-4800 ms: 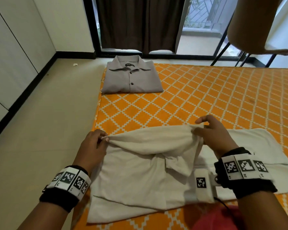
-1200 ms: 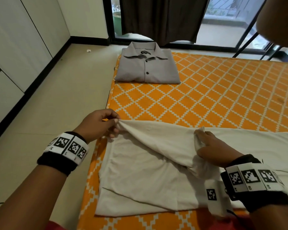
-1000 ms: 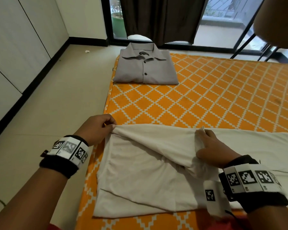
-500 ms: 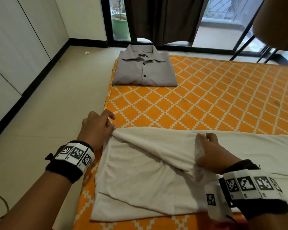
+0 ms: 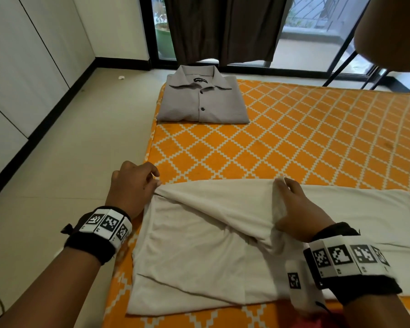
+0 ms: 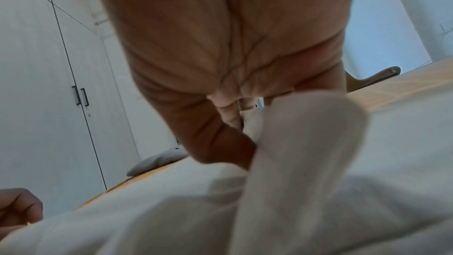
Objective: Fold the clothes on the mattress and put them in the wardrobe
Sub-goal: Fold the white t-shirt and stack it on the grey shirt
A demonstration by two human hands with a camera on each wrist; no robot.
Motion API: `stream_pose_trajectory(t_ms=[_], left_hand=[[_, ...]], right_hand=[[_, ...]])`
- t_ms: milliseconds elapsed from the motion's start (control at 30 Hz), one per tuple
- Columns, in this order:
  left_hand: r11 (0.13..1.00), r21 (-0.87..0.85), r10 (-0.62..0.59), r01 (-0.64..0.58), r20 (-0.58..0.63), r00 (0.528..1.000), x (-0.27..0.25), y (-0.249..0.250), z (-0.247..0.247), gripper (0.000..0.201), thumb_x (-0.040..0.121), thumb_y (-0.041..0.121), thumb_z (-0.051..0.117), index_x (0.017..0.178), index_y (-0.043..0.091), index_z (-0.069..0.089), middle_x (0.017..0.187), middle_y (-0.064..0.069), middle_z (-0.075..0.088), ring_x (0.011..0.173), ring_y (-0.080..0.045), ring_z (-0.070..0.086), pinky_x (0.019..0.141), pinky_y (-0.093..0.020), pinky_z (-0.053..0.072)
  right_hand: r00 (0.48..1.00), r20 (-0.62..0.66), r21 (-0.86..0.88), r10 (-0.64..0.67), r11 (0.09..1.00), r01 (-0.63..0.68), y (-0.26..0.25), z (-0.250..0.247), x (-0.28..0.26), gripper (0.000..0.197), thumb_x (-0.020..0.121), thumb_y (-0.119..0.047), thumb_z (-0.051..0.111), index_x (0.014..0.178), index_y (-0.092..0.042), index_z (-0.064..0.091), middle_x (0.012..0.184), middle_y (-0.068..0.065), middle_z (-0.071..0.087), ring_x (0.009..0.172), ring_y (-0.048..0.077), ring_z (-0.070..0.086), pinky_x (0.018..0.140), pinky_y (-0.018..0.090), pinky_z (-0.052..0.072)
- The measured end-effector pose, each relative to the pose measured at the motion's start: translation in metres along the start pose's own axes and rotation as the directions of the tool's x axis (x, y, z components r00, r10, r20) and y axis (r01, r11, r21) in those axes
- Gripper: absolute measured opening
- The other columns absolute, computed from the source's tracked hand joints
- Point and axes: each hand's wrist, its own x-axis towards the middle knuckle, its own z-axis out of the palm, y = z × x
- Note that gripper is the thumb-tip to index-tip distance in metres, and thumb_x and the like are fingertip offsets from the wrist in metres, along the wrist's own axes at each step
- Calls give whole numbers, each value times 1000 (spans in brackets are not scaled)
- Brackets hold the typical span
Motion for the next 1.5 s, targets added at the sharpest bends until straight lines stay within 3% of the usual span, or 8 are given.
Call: stream_pose_trajectory(t_ms=[300,533,700,933,1100,1267,1400,1500], left_hand=[[993,-90,-70,71,16,997,-4,-4,-5,10,89,34,66,95,27,63,82,8,64,102,-26,49,82,-40,32],[947,-174,251,-269,-116,961,-26,72,-17,36,90,33,49,115,11,62,119,-8,60,114,-29,52,100,-26,28],[988,-105,134,-109,275,952,-58,160,29,56,101,36,36,151,12,27,162,-11,12,149,-28,7,121,-37,6],[960,251,-2,-126,455,891,-71,191,92,76,100,38,37,154,14,-11,162,-4,-18,148,-30,-18,118,-50,-8],[968,204,75,-149,334,940,-82,178,113,61,96,38,24,141,6,50,151,-15,40,138,-34,41,107,-53,22],[971,178,105,-160,282,954,-86,179,117,60,93,39,30,144,11,46,152,-15,38,139,-34,39,108,-55,22],[968,176,131,-181,261,956,-88,177,120,58,93,38,31,145,19,46,152,-16,39,138,-35,40,109,-55,21],[968,173,139,-182,236,962,-88,175,124,58,94,39,29,147,20,43,154,-15,35,140,-34,37,110,-56,20]], right_hand=[[994,-81,-23,79,996,-81,5,7,2,68,91,-15,52,149,-24,19,158,4,1,135,38,34,103,47,40],[992,-34,-158,-120,981,113,-21,16,9,74,93,-19,51,154,-17,9,163,3,-6,150,25,2,119,46,16],[987,68,-95,-147,984,153,-22,31,13,66,96,-14,37,155,-13,6,163,3,-7,150,24,-6,119,46,10],[977,110,-50,-183,981,189,-16,25,10,66,98,-16,39,156,-13,6,163,4,-8,150,21,-6,120,44,8],[988,-81,31,-135,990,138,-16,0,-6,57,100,-29,42,153,-21,22,162,-3,14,150,17,7,119,51,1],[863,-442,-51,-244,968,247,4,-60,-42,54,101,-29,46,151,-24,28,159,-7,22,150,18,-1,118,50,-4],[795,-418,-437,-440,865,249,51,-74,-48,52,98,-26,53,146,-14,41,156,4,32,150,27,6,119,54,3],[852,-183,-603,-491,740,297,87,-30,-42,62,93,-45,39,141,-6,45,147,14,46,142,30,27,116,53,11]])
